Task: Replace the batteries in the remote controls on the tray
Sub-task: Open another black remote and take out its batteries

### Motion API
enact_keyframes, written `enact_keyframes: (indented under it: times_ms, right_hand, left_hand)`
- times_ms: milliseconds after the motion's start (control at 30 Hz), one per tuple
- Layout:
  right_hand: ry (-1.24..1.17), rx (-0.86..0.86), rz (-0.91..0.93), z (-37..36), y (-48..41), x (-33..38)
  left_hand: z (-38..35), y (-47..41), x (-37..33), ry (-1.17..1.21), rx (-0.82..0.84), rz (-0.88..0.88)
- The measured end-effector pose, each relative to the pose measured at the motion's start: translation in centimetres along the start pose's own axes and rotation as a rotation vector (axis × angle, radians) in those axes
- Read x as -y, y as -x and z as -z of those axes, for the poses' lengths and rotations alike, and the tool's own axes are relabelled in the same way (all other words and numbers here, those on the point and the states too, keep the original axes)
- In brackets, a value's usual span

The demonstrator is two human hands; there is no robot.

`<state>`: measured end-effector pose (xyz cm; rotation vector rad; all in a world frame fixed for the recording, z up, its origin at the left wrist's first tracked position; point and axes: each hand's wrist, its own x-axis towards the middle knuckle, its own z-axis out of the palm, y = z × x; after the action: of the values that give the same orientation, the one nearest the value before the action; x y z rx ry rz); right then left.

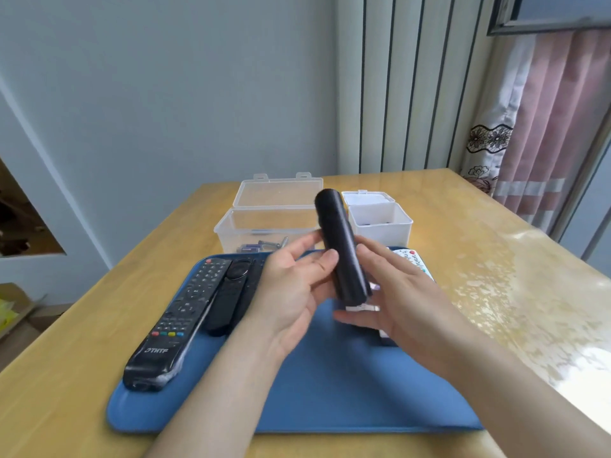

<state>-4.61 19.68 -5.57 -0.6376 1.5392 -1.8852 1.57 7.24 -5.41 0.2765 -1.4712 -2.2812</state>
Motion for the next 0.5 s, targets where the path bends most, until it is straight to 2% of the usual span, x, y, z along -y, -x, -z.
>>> enact_keyframes:
  times_ms: [67,267,433,500]
  right_hand:
    - [-0.075,0.035,-0.008,0.2,0.0,0.2]
    - [-0.058,0.042,0.025,1.0,0.1,0.2]
    - [-0.036,0.060,0.051,0.8,0.0,0.1]
    - [-0.023,0.059,0.050,0.7,0.0,0.0]
  left_hand:
    - [-0.9,0.2,0.9,-0.181,0.029,-0.055]
    - [-1.8,0.5,1.6,-0.618,-0.006,-0.290]
    - [-1.8,0.4,1.4,-0.719,-0.141,-0.383]
    - [-2.0,0.5,0.9,-0.608,-0.173,-0.325]
